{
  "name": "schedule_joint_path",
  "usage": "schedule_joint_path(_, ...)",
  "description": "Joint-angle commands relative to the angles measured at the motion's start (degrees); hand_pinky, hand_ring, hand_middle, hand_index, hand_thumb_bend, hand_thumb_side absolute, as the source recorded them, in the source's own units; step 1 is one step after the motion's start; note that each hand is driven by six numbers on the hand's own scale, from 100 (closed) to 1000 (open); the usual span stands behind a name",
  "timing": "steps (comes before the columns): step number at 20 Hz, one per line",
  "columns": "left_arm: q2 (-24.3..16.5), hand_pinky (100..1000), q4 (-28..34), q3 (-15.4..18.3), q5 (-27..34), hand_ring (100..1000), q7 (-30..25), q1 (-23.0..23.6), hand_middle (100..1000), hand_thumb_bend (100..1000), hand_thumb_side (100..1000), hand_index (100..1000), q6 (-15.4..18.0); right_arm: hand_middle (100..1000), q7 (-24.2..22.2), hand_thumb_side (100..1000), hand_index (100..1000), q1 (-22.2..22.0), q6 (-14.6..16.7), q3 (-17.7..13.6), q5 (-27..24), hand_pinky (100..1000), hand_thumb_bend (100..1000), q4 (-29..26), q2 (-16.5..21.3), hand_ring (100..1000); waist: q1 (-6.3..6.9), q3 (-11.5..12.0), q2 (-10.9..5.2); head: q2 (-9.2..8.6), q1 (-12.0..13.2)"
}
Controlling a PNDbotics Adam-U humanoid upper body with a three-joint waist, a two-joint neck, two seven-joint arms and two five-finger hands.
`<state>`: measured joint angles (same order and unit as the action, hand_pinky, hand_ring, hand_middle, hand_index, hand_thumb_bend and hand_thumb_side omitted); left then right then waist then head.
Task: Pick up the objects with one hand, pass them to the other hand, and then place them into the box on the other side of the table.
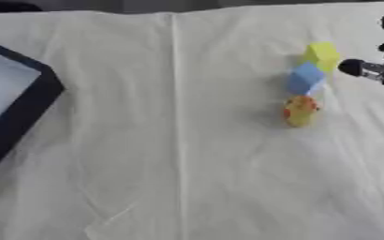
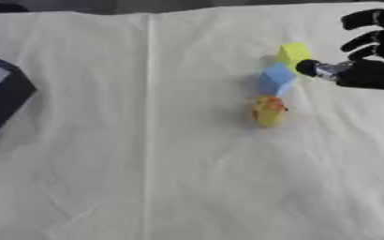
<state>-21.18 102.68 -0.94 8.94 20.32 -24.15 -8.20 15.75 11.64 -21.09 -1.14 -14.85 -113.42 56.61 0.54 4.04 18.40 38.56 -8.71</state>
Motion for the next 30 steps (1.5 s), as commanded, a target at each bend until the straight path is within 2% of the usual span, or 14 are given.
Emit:
schedule_joint_path(1,-1.73,816,1.40,-0.01,-0.16,668,-0.32,-0.74,594,100,805,712,0.11,739,-3.05,243,761,1.61,-0.84,0.14,0.05,638,847,-0.42,5.18,641,-0.61,0.20,-2.37,-0.96,-1.10)
schedule_joint_path(7,-1.52,816,2.33,-0.26,0.26,668,-0.68,-0.26,595,100,809,712,0.07,754,-10.58,236,782,2.86,-0.50,0.25,4.85,701,838,3.08,11.19,683,-0.40,0.77,-1.81,-1.19,-2.74)
schedule_joint_path(11,-1.58,816,2.77,-0.43,0.22,669,-0.91,-0.26,595,100,808,712,-0.10,760,-14.76,219,791,4.28,0.39,0.66,7.61,730,817,6.43,13.54,703,-0.27,1.25,-1.40,-1.63,-3.65)
schedule_joint_path(12,-1.61,816,2.90,-0.47,0.22,669,-0.97,-0.31,595,100,807,712,-0.10,760,-15.60,155,791,4.62,0.67,0.75,8.23,732,747,7.18,13.83,704,-0.25,1.37,-1.32,-1.69,-3.87)
schedule_joint_path(14,-1.76,816,3.26,-0.52,0.23,669,-1.06,-0.44,596,100,805,712,-0.08,761,-17.04,100,790,5.24,1.30,0.90,9.05,734,653,8.44,14.09,704,-0.22,1.57,-1.13,-1.83,-4.25)
schedule_joint_path(16,-2.02,815,3.76,-0.62,0.27,670,-1.17,-0.69,596,100,803,712,-0.04,762,-17.65,159,791,5.83,1.59,0.94,9.76,738,598,9.71,14.25,707,-0.17,1.75,-0.90,-1.87,-4.53)
schedule_joint_path(23,-3.44,815,6.42,-1.13,0.37,671,-1.96,-1.54,597,100,792,713,0.00,771,-18.90,160,801,7.14,2.36,1.36,13.24,773,584,12.40,15.07,732,-0.18,2.71,0.23,-2.47,-5.57)
schedule_joint_path(30,-4.45,814,8.08,-1.48,0.27,672,-2.47,-2.18,598,100,787,713,-0.33,769,-20.83,107,802,8.05,2.85,2.26,17.09,796,537,13.56,15.06,742,-0.03,3.90,1.25,-3.32,-6.82)
